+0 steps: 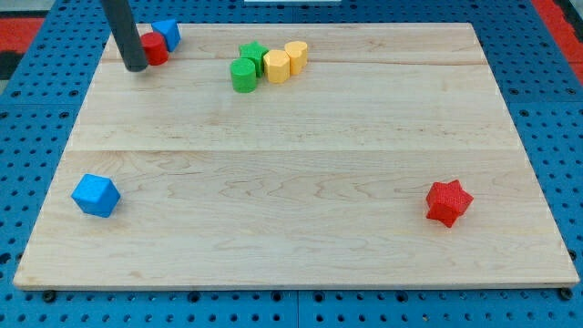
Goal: Place the blue cube below the red circle
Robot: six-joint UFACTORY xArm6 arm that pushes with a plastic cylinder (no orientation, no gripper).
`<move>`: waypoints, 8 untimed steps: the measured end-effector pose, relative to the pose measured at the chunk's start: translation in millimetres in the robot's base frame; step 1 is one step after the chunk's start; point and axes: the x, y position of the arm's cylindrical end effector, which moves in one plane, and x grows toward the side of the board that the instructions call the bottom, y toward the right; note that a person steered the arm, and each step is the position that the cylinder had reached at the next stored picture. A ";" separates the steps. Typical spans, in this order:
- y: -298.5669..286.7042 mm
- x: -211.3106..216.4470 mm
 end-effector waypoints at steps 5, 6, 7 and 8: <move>-20.3 254.5; -23.5 230.9; 22.6 208.7; 19.9 179.5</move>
